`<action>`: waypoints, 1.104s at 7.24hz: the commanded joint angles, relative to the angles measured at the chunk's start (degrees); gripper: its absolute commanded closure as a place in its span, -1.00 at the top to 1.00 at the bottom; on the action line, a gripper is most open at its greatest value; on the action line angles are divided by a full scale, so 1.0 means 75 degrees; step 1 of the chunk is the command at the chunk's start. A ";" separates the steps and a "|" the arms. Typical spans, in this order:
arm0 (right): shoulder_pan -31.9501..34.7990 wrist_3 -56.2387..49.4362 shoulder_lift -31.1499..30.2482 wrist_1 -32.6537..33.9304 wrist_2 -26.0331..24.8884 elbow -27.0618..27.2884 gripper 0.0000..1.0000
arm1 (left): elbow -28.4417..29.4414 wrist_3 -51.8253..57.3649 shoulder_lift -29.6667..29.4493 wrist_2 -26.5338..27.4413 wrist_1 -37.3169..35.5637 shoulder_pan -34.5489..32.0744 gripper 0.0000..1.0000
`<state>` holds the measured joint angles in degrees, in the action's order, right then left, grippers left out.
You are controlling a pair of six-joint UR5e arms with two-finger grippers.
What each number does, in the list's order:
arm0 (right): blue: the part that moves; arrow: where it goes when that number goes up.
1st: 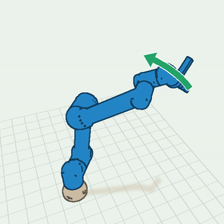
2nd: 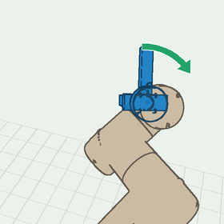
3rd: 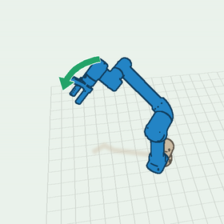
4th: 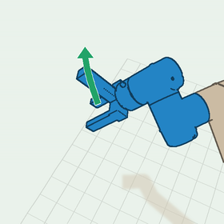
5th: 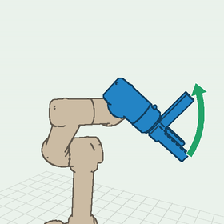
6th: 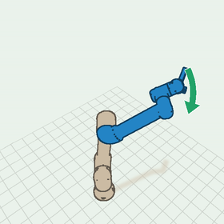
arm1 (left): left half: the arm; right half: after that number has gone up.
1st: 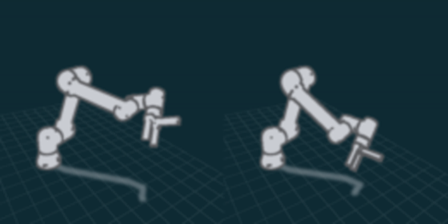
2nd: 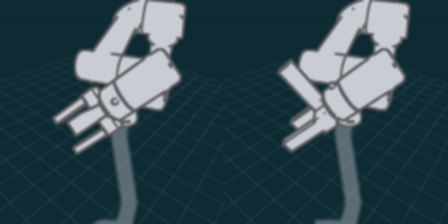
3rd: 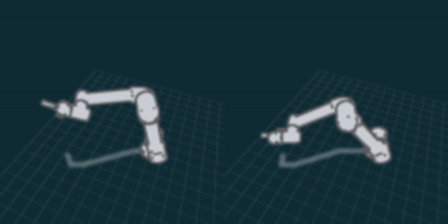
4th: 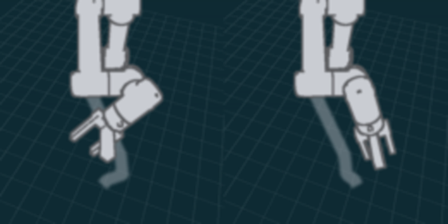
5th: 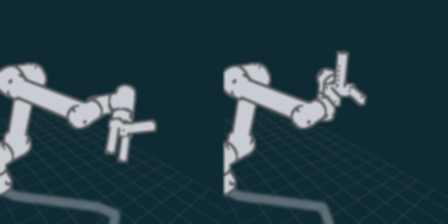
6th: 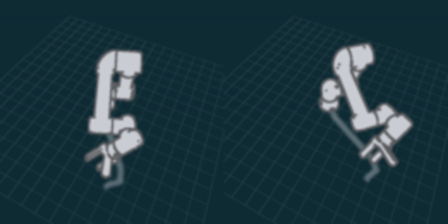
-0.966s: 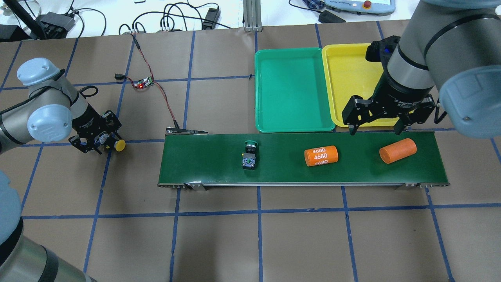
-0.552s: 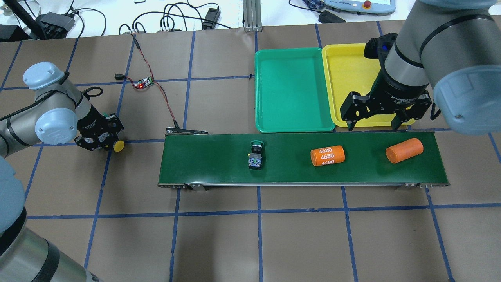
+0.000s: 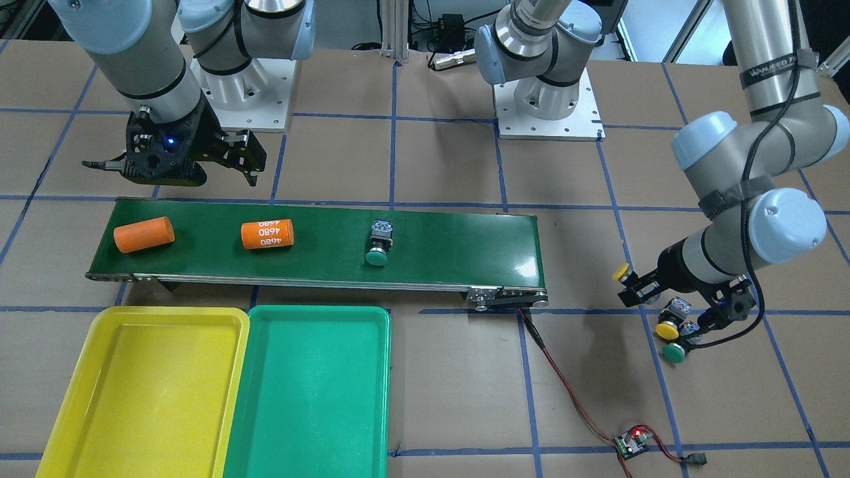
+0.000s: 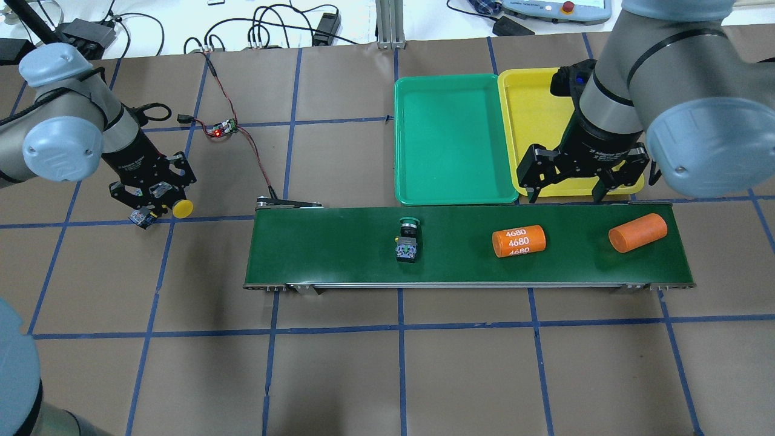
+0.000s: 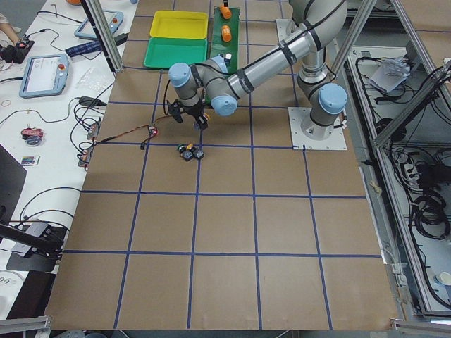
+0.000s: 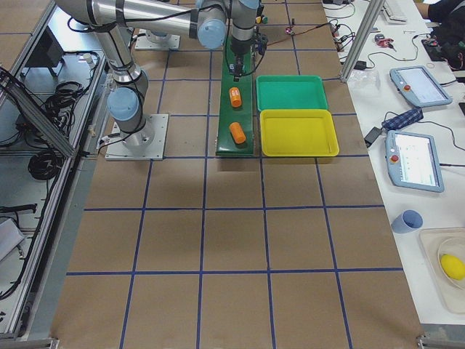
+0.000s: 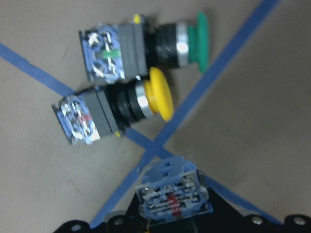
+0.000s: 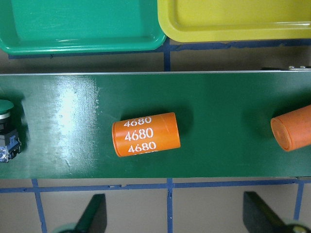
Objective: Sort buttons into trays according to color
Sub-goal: 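Place the yellow button on the belt with the left gripper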
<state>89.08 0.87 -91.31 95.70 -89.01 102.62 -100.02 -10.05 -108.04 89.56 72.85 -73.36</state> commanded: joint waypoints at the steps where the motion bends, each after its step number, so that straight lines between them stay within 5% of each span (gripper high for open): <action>1: 0.0006 0.0025 0.0104 0.0049 -0.0038 -0.0065 1.00 | -0.0279 0.0612 0.0448 -0.0491 0.0319 -0.1369 -1.00; 3: 0.0006 0.0024 0.0267 0.0049 0.0021 -0.0019 1.00 | -0.0456 0.1229 0.0471 -0.0375 0.0295 -0.2553 -1.00; 6: 0.0017 -0.0057 0.0361 0.0166 0.0009 -0.0065 1.00 | -0.1133 0.2265 0.0670 -0.0165 0.0237 -0.3004 -1.00; 7: 0.0006 0.0059 0.0432 0.0178 -0.0049 -0.0077 1.00 | -0.1310 0.2208 0.0729 -0.0164 -0.0100 -0.3039 -0.48; 8: 0.0006 0.0060 0.0444 0.0201 -0.0073 -0.0077 1.00 | -0.1277 0.1940 0.0776 -0.0152 -0.0440 -0.3086 0.99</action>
<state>89.15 1.04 -88.30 97.03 -89.27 102.12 -108.96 6.04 -102.73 88.25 72.39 -95.99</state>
